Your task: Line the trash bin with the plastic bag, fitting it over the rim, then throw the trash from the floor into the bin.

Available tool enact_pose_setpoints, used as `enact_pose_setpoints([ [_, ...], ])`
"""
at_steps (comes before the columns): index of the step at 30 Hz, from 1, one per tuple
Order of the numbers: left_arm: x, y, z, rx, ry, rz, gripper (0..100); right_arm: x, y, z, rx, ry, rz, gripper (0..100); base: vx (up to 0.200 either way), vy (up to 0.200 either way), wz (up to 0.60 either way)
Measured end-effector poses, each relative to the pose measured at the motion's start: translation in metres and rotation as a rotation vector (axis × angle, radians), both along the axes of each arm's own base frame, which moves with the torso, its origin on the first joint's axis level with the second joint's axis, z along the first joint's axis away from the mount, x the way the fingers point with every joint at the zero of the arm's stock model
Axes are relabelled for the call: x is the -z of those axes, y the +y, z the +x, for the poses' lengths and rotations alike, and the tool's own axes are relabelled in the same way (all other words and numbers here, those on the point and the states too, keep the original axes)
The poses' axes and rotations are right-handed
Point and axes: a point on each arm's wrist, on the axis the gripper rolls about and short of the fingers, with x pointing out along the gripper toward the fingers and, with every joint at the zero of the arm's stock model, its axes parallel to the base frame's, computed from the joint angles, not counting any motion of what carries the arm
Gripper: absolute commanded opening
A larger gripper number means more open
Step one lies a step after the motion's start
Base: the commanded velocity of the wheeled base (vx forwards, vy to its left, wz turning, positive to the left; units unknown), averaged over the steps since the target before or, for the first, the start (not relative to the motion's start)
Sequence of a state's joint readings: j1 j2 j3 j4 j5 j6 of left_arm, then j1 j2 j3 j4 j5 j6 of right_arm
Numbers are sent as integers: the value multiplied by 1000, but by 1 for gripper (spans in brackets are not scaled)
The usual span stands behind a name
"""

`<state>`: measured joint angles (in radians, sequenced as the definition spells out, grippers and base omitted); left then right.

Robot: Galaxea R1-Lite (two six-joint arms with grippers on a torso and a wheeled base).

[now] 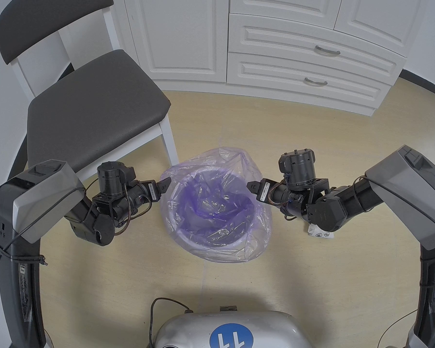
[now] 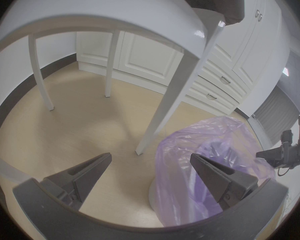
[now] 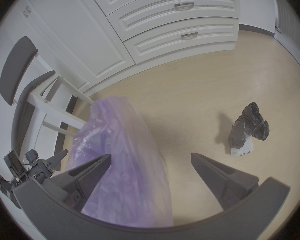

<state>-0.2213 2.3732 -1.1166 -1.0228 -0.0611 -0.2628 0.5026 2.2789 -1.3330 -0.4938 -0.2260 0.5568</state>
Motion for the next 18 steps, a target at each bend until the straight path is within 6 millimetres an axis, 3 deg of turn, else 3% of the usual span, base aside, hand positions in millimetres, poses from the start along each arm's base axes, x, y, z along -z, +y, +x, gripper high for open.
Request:
enact_pose_setpoints([
  [18, 20, -9, 34, -167, -55, 4, 100, 22, -27, 50, 127, -29, 39, 100, 0, 0, 0],
])
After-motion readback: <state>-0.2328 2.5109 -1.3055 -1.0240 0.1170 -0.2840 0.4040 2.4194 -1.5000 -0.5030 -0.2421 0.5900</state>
